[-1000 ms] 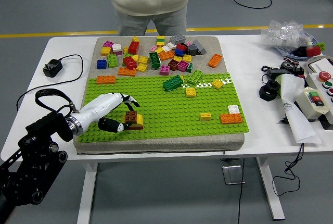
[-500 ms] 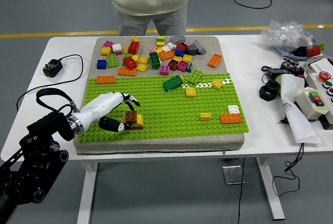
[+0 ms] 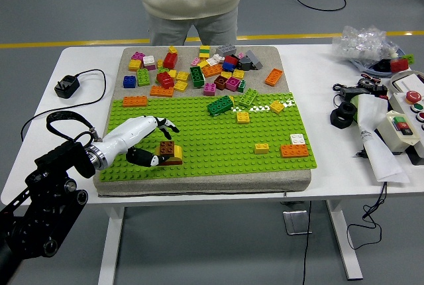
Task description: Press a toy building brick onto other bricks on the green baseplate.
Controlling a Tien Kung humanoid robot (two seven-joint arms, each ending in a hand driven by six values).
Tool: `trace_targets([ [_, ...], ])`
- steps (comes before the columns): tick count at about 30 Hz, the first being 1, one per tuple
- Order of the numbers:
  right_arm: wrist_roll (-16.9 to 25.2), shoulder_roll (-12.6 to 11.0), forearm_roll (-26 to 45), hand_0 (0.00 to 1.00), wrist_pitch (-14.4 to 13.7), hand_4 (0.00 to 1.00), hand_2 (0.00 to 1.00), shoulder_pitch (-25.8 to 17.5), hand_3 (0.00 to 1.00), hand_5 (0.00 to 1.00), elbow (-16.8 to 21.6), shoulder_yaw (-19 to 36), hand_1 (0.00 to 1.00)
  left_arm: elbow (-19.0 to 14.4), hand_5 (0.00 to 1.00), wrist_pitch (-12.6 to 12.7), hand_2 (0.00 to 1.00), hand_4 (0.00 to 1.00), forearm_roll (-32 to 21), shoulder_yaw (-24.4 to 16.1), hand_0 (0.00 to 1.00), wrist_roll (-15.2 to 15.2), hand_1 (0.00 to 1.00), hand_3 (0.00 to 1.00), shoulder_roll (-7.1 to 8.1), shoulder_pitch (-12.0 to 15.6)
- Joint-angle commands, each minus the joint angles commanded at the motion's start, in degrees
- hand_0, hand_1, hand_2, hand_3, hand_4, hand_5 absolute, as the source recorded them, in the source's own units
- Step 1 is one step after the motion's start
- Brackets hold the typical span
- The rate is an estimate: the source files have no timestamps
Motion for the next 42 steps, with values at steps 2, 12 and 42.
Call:
trace_targets([
  [2, 0.02, 0.02, 0.04, 0.802, 0.04, 0.998, 0.752, -0.01, 0.738, 0.665, 0.00, -0.04, 0.730, 0.14, 0.002, 0.05, 0.649, 0.781, 0.00, 0.00, 0.913, 0.00, 0.774, 0.736, -0.04, -0.09],
  [12, -0.01, 0.05, -0.01, 0.802, 0.18, 0.998, 0.751, -0.09, 0.737, 0.665, 0.00, -0.06, 0.728, 0.52, 0.002, 0.09, 0.649, 0.783, 0.00, 0.06, 0.913, -0.04, 0.775, 0.737, -0.11, -0.33],
  [42, -0.06, 0.18, -0.25, 0.802, 0.28, 0.998, 0.751, -0.23, 0.736, 0.666, 0.00, 0.05, 0.729, -0.92, 0.002, -0.58, 0.646, 0.773, 0.00, 0.16, 0.916, -0.54, 0.776, 0.732, 0.53, 0.07],
])
